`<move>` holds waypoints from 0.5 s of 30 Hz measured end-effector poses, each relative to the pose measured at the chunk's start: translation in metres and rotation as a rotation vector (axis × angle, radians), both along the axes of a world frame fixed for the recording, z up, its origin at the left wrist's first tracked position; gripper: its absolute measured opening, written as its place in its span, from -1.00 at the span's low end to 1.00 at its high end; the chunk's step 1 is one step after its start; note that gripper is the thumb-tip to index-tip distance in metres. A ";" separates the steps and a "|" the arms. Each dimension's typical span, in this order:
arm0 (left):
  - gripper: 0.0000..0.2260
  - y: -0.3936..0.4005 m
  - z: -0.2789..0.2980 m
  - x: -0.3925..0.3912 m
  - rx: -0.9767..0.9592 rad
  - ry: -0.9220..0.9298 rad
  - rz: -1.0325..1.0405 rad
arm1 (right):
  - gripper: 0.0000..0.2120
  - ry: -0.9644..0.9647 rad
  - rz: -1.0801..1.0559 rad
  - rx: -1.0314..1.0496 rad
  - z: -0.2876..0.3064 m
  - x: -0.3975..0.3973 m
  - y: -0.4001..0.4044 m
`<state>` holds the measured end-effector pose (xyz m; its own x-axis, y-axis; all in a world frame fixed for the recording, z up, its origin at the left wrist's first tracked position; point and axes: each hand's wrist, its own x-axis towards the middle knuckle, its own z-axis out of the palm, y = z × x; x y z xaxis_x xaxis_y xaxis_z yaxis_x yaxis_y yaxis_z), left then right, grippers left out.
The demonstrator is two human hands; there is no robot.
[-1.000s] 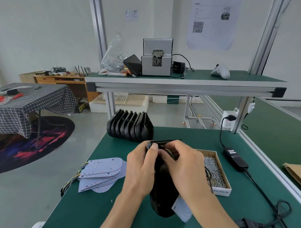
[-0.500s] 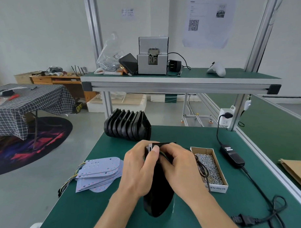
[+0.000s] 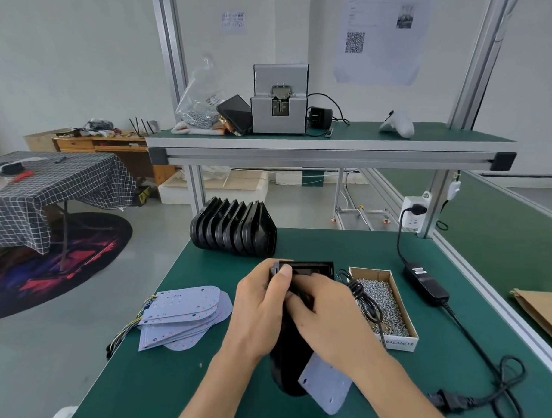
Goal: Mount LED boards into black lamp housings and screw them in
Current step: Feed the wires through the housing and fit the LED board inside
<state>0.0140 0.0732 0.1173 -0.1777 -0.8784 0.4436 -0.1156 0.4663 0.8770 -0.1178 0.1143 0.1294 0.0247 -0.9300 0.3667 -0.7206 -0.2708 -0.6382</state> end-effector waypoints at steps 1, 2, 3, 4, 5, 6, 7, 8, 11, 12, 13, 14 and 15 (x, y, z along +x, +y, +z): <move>-0.59 -0.001 0.001 0.000 0.011 0.021 -0.012 | -0.83 -0.072 -0.018 -0.063 -0.002 -0.001 0.003; -0.58 -0.002 0.002 0.002 0.024 0.042 -0.019 | -0.81 -0.133 -0.023 -0.124 -0.002 -0.003 0.007; -0.57 -0.005 0.001 0.003 0.038 0.068 -0.026 | -0.79 -0.155 -0.024 -0.204 -0.003 -0.004 0.009; -0.58 -0.007 0.000 0.006 0.052 0.093 -0.042 | -0.80 -0.146 -0.052 -0.305 -0.005 -0.007 0.010; -0.62 -0.008 -0.001 0.008 0.053 0.114 -0.061 | -0.80 -0.119 -0.122 -0.379 -0.008 -0.012 0.008; -0.67 -0.008 -0.002 0.010 0.057 0.123 -0.083 | -0.78 -0.115 -0.201 -0.399 -0.013 -0.020 0.005; -0.70 -0.007 -0.003 0.010 0.062 0.126 -0.102 | -0.74 -0.168 -0.250 -0.306 -0.014 -0.027 0.002; -0.71 -0.006 -0.004 0.010 0.094 0.135 -0.116 | -0.69 -0.300 -0.221 -0.110 -0.013 -0.032 0.000; -0.61 -0.011 -0.016 0.013 0.207 0.186 -0.149 | -0.78 -0.704 0.090 0.317 -0.010 -0.034 -0.003; -0.50 -0.016 -0.019 0.012 0.247 0.209 -0.204 | -0.76 -0.760 0.117 0.331 -0.009 -0.033 -0.003; -0.40 -0.018 -0.020 0.012 0.308 0.255 -0.266 | -0.73 -0.828 0.123 0.338 -0.006 -0.030 -0.001; -0.32 -0.019 -0.018 0.013 0.365 0.313 -0.312 | -0.72 -0.909 0.123 0.356 -0.004 -0.029 0.000; -0.27 -0.020 -0.017 0.013 0.380 0.364 -0.365 | -0.74 -0.973 0.118 0.382 -0.001 -0.028 0.001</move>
<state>0.0275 0.0536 0.1005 -0.3918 -0.8977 0.2014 0.3282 0.0681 0.9422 -0.1460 0.1151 0.1288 -0.0255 -0.9989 -0.0399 0.1667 0.0351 -0.9854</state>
